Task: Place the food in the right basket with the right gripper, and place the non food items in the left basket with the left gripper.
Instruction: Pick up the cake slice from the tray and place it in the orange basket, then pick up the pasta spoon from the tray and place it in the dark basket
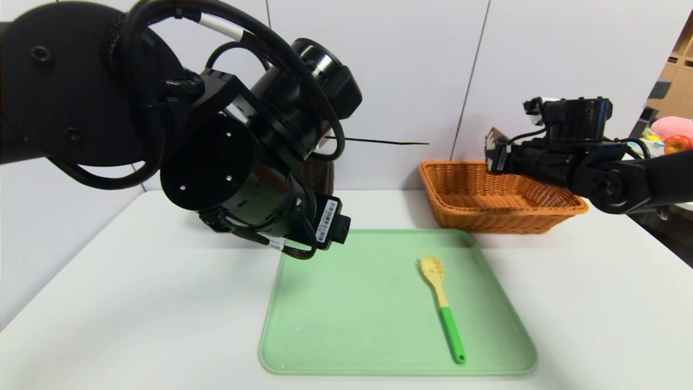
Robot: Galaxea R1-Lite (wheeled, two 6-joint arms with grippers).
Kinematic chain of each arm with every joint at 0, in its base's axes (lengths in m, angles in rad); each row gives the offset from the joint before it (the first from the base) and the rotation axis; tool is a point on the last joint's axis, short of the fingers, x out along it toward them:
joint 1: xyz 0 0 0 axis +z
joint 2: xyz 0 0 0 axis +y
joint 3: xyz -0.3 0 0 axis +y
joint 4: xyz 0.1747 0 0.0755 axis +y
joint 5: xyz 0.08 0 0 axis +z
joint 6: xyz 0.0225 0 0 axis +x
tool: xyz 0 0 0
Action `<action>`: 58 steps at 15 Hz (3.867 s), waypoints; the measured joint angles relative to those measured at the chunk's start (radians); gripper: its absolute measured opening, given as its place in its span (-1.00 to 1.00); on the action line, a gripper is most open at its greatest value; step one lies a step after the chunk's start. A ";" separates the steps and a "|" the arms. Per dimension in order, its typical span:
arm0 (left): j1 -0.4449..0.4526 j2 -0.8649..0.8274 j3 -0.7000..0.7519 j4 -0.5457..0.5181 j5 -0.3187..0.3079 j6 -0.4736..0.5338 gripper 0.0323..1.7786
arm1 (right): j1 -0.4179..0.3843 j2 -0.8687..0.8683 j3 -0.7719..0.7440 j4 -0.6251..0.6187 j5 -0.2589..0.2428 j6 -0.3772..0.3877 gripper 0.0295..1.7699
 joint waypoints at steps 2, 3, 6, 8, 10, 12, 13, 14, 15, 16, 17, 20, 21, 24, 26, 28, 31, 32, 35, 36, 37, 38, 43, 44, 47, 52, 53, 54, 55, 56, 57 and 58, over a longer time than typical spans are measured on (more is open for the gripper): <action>0.000 0.007 0.001 0.000 0.000 0.000 0.90 | -0.007 0.040 -0.027 -0.001 0.000 -0.003 -0.11; 0.000 0.010 0.001 0.000 0.000 -0.001 0.90 | -0.011 0.055 -0.038 -0.001 0.000 -0.004 -0.11; 0.000 0.018 0.002 0.000 0.000 -0.003 0.90 | -0.016 0.086 -0.049 0.000 0.000 -0.005 0.03; 0.000 0.021 0.002 0.000 0.000 -0.003 0.90 | -0.016 0.095 -0.051 -0.001 0.001 -0.004 0.24; 0.000 0.023 0.002 -0.001 0.000 -0.002 0.90 | -0.016 0.096 -0.054 -0.001 0.003 -0.004 0.40; 0.000 0.025 0.000 0.000 0.000 -0.002 0.90 | -0.016 0.093 -0.057 0.006 0.006 -0.005 0.52; 0.000 0.025 0.000 0.000 0.000 -0.002 0.90 | -0.016 0.090 -0.058 0.007 0.007 -0.008 0.58; 0.000 0.025 -0.001 0.000 0.000 -0.002 0.90 | -0.016 0.088 -0.059 0.009 0.007 -0.008 0.61; 0.000 0.025 -0.001 0.000 0.000 -0.001 0.90 | -0.016 0.085 -0.059 0.014 0.009 -0.008 0.65; 0.000 0.024 -0.003 -0.001 0.000 -0.002 0.90 | -0.013 0.077 -0.058 0.022 0.011 -0.009 0.68; 0.000 0.023 -0.004 -0.001 0.000 -0.002 0.90 | -0.010 0.067 -0.058 0.036 0.013 -0.008 0.71; 0.000 0.014 -0.006 -0.002 0.001 -0.006 0.90 | 0.004 0.019 -0.070 0.095 0.013 -0.007 0.78; 0.000 0.011 -0.004 -0.001 0.001 -0.007 0.90 | 0.007 0.001 -0.073 0.116 0.013 -0.007 0.80; 0.000 0.003 -0.001 -0.002 0.001 -0.011 0.90 | 0.013 -0.064 -0.076 0.208 0.013 -0.006 0.84; 0.000 0.001 -0.001 -0.013 0.000 -0.011 0.90 | 0.015 -0.118 -0.076 0.304 0.013 -0.005 0.86; 0.000 0.001 0.001 -0.033 0.000 -0.010 0.90 | 0.016 -0.180 -0.070 0.399 0.014 -0.003 0.88; 0.000 0.004 0.002 -0.035 0.000 -0.009 0.90 | 0.016 -0.286 -0.048 0.556 0.019 -0.001 0.89; -0.001 0.007 0.002 -0.037 -0.001 -0.009 0.90 | 0.016 -0.323 -0.036 0.604 0.025 0.000 0.90; -0.005 0.014 0.002 -0.062 -0.003 -0.005 0.90 | 0.014 -0.435 0.014 0.747 0.068 0.001 0.91; -0.006 0.020 0.001 -0.077 -0.003 -0.004 0.90 | 0.013 -0.471 0.036 0.797 0.086 0.001 0.91; -0.009 0.025 0.000 -0.090 -0.003 -0.002 0.90 | 0.014 -0.509 0.062 0.851 0.096 -0.001 0.91; -0.013 0.032 -0.001 -0.098 -0.005 -0.002 0.90 | 0.019 -0.544 0.087 0.897 0.104 -0.004 0.91; -0.060 0.084 -0.007 -0.160 -0.028 -0.003 0.90 | 0.029 -0.698 0.209 1.056 0.136 -0.018 0.91; -0.076 0.099 -0.007 -0.182 -0.027 -0.006 0.90 | 0.030 -0.718 0.233 1.056 0.141 -0.020 0.91; -0.117 0.143 -0.007 -0.199 -0.024 -0.011 0.90 | 0.028 -0.752 0.274 1.053 0.153 -0.016 0.91; -0.148 0.230 -0.042 -0.190 -0.014 -0.088 0.90 | 0.030 -0.760 0.311 1.052 0.151 -0.015 0.91; -0.149 0.253 -0.063 -0.188 -0.005 -0.106 0.90 | 0.030 -0.759 0.317 1.052 0.152 -0.015 0.91; -0.151 0.278 -0.085 -0.188 0.001 -0.120 0.90 | 0.030 -0.759 0.321 1.052 0.152 -0.015 0.91; -0.153 0.302 -0.104 -0.186 0.005 -0.132 0.90 | 0.032 -0.758 0.323 1.051 0.152 -0.014 0.91; -0.153 0.324 -0.126 -0.182 0.011 -0.143 0.90 | 0.032 -0.759 0.325 1.053 0.151 -0.014 0.91; -0.154 0.346 -0.149 -0.173 0.023 -0.157 0.90 | 0.031 -0.759 0.327 1.052 0.151 -0.012 0.91; -0.155 0.367 -0.174 -0.162 0.039 -0.171 0.90 | 0.031 -0.759 0.329 1.052 0.151 -0.006 0.91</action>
